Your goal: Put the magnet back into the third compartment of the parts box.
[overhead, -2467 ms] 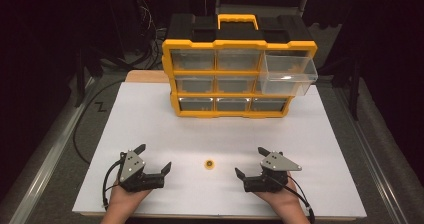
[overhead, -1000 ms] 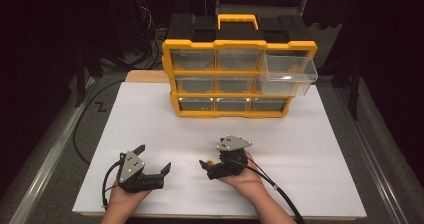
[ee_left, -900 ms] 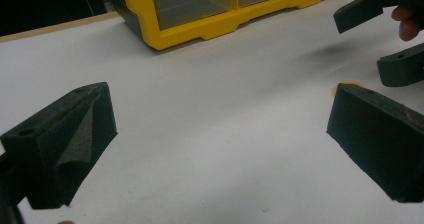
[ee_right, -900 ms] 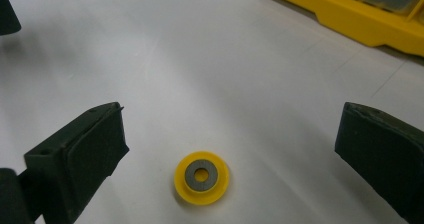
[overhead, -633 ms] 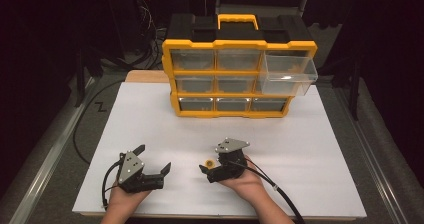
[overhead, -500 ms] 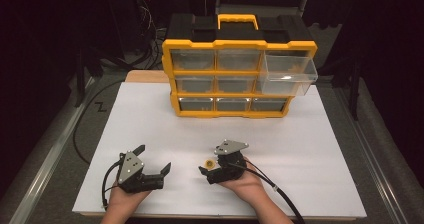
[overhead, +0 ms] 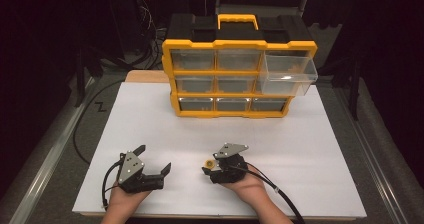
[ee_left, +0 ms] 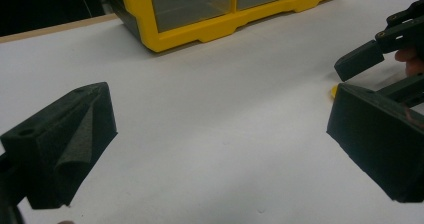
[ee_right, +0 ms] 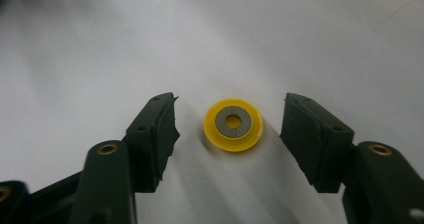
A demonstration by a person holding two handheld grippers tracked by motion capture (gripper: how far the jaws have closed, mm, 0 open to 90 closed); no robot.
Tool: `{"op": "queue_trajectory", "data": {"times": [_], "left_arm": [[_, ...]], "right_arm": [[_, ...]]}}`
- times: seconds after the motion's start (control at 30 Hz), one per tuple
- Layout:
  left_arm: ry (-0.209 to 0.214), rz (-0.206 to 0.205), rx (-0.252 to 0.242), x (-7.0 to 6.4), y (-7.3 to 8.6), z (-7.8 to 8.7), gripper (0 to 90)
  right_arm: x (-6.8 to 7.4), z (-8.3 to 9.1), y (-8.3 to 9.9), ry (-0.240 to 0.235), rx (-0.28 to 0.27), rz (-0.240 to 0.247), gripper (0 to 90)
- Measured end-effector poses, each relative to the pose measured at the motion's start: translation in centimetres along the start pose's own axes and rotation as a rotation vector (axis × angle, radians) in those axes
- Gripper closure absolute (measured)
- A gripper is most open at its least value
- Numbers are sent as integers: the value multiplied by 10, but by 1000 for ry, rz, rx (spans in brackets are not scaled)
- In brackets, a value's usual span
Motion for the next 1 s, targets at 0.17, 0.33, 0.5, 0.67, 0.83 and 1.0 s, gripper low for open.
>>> {"op": "queue_trajectory", "data": {"times": [0.17,0.33,0.5,0.67,0.83,1.0], "left_arm": [[0,1,-1,0,0,0,6],[0,0,-1,0,0,0,6],[-2,2,-4,0,0,0,6],[-3,3,-6,0,-1,1,7],[0,1,0,0,0,0,6],[-2,-1,-3,-1,-1,0,6]], "right_arm": [[-1,-1,2,5,16,-2,509],[-1,-1,2,11,14,8,534],[-2,-3,2,39,14,31,576],[-1,-4,2,52,13,49,583],[-1,-5,2,52,13,48,587],[-1,-5,2,49,14,41,599]]}}
Point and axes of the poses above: each handheld gripper's, and its own axes: z roughly backward along the jaws, y roughly out of its underside, x roughly to its left, the point moved 10 cm from there along -z, roughly forward along the jaws, and after that the axes turned 14 degrees about y, right-handed, at the moved point
